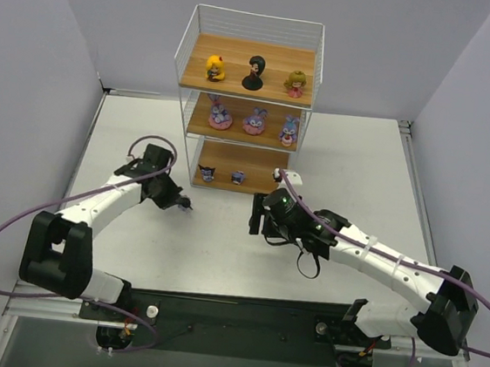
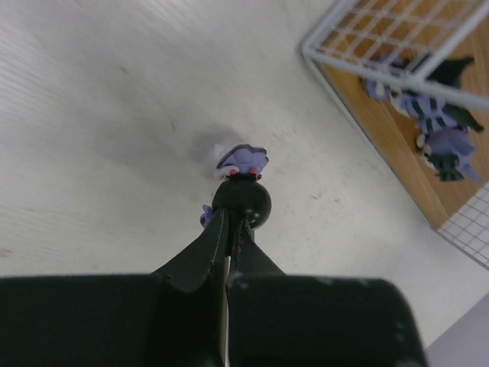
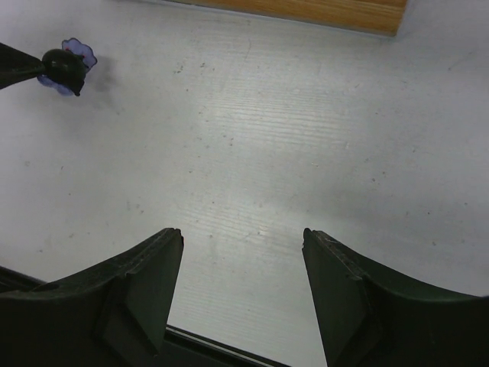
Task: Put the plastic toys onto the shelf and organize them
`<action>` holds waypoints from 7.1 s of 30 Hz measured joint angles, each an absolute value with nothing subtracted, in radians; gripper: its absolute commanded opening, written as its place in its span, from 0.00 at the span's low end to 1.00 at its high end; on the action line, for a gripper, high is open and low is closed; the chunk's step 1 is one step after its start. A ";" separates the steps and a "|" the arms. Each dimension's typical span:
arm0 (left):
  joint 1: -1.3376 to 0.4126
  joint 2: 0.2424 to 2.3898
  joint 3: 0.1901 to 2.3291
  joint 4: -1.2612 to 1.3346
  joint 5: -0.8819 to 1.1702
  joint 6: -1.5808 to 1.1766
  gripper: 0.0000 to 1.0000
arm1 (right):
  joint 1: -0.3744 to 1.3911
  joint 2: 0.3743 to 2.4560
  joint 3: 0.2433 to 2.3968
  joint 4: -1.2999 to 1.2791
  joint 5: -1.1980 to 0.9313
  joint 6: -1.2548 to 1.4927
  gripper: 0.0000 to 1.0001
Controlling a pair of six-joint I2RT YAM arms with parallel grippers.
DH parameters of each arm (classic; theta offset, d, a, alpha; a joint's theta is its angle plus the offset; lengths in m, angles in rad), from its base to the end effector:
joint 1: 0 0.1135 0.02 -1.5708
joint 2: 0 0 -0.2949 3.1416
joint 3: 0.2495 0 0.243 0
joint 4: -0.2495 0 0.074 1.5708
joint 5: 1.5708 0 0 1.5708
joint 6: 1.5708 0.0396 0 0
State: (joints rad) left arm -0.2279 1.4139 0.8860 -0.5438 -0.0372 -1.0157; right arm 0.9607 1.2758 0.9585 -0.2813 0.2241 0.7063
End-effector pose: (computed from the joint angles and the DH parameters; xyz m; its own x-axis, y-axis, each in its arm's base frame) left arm 0.2555 -0.0577 0.2383 -0.6279 -0.7262 -0.2800 -0.6170 0.6838 -0.3896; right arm 0.1618 0.2160 0.3157 -0.6960 0.1089 -0.7098 -0.3184 0.8392 0.4409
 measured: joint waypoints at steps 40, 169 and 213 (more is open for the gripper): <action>-0.704 1.511 0.899 -0.664 0.192 -1.883 0.16 | 0.930 1.184 0.878 -0.271 -0.170 0.395 0.68; -0.232 0.735 0.700 -0.666 0.133 -0.553 0.84 | 0.830 1.985 0.906 0.741 0.792 0.477 0.20; -0.219 0.701 0.700 -0.667 0.106 -0.542 0.85 | 1.085 1.601 0.762 0.463 0.902 0.540 0.69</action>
